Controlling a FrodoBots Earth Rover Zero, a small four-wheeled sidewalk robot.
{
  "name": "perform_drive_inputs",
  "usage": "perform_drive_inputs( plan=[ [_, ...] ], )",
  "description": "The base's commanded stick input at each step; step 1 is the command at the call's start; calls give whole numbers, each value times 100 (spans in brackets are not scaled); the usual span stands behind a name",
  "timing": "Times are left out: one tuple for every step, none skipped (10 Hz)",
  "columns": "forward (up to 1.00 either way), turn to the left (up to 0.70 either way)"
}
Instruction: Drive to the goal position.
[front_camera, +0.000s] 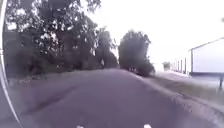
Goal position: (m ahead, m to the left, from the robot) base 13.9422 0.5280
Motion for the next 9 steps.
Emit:
perform_drive_inputs(
  plan=[
    [70, 0],
    [70, 0],
    [70, 0],
    [70, 0],
    [70, 0],
    [70, 0],
    [70, 0],
    [70, 0],
    [70, 0]
  ],
)
